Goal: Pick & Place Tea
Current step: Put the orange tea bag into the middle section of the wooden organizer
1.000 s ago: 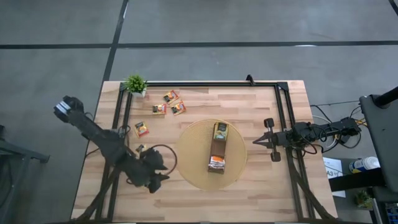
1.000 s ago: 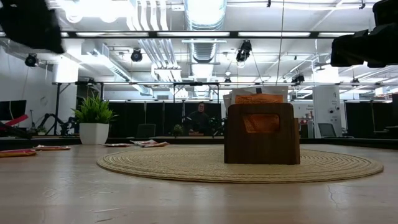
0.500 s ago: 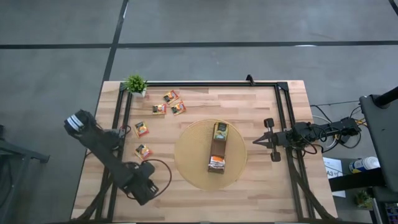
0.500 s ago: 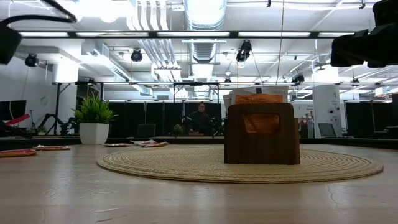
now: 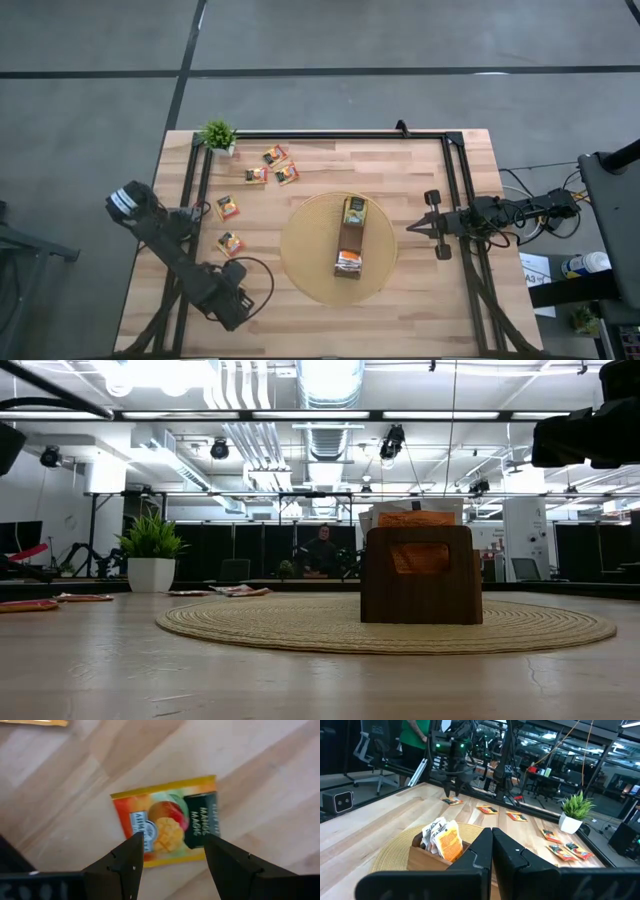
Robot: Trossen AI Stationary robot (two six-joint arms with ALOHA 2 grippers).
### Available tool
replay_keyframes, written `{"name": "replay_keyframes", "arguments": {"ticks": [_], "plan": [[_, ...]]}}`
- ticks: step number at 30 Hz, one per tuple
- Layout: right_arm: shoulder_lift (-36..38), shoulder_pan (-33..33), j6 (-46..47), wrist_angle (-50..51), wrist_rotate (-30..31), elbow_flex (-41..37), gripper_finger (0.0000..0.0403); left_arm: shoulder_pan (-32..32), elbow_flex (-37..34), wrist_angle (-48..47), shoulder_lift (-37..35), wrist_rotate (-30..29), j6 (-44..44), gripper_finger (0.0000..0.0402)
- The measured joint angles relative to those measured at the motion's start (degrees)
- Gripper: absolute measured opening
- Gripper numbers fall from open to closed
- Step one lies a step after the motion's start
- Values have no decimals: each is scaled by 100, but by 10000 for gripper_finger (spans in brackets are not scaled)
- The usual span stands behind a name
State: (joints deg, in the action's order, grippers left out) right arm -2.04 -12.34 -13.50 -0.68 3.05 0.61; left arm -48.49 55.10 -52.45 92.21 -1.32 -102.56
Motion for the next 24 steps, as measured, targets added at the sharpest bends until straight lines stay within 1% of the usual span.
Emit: {"name": "replay_keyframes", "arguments": {"ticks": [3,7,12,14,17,20,22,23,24], "plan": [[0,0,0,1,-2,0,8,0,-62,-42,79,11,-141,202],[0,0,0,1,-2,1,8,2,-241,37,211,283,-228,202],[0,0,0,-1,-1,1,8,7,-503,437,259,400,-252,201],[0,0,0,-1,0,1,8,2,-529,663,255,496,-264,194],[0,0,0,-1,-1,1,8,4,-542,685,237,560,-277,157],[0,0,0,-1,0,1,8,2,-548,703,225,570,-233,94],[0,0,0,-1,0,1,8,2,-550,713,225,568,-127,41],[0,0,0,-1,0,1,8,2,-552,737,225,558,-82,22],[0,0,0,-1,0,1,8,2,-552,753,225,550,-57,13]]}}
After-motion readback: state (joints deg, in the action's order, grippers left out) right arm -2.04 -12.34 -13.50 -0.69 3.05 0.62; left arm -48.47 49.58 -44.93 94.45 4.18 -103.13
